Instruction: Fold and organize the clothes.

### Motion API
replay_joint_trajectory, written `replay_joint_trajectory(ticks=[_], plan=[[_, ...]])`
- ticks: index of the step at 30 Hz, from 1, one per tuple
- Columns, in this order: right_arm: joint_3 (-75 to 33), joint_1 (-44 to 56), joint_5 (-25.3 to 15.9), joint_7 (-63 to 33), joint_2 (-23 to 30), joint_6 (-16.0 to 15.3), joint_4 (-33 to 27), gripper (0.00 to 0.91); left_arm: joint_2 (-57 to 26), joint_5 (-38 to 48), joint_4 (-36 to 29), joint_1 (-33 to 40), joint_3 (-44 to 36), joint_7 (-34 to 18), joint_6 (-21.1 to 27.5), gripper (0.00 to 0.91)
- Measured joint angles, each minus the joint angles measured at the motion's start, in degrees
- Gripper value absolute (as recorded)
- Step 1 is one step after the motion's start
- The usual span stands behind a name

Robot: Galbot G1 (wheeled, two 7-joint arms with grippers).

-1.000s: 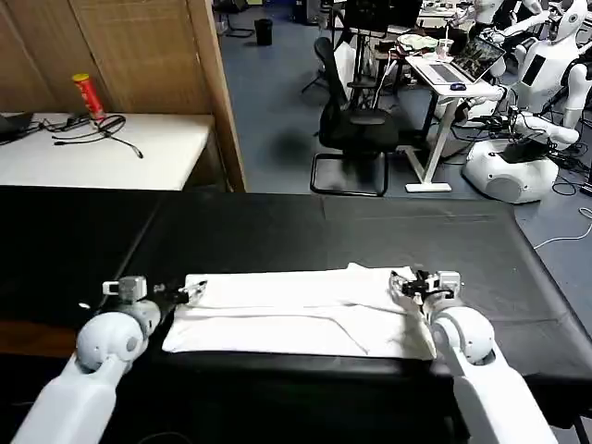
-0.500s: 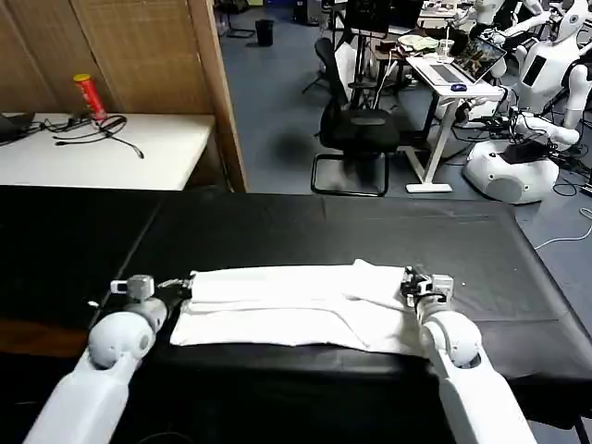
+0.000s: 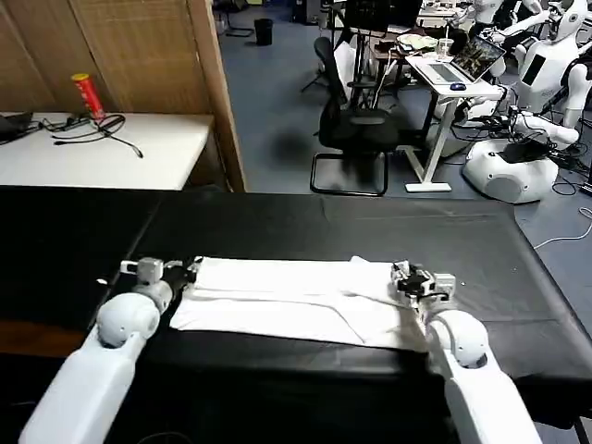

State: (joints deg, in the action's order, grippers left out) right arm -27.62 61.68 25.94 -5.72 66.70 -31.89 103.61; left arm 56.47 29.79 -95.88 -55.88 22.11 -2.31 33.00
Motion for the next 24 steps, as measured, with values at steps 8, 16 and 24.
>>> replay_joint_trajectory(ticks=[8, 16, 24], plan=[[-1.4, 3.5, 1.1, -0.1, -1.0, -0.3, 7.1, 0.878, 0.2, 2.8, -6.3, -5.1, 3.9, -1.7, 0.5, 0.878], [-1.4, 5.6, 1.0, -0.1, -0.7, -0.3, 9.9, 0.878, 3.4, 2.4, -9.0, -10.6, 7.3, -1.7, -1.6, 0.878], [-1.5, 6.3, 0.8, -0.1, -0.6, 0.0, 10.6, 0.878, 6.0, 0.1, -8.8, -14.3, 8.1, -1.4, -3.5, 0.878]])
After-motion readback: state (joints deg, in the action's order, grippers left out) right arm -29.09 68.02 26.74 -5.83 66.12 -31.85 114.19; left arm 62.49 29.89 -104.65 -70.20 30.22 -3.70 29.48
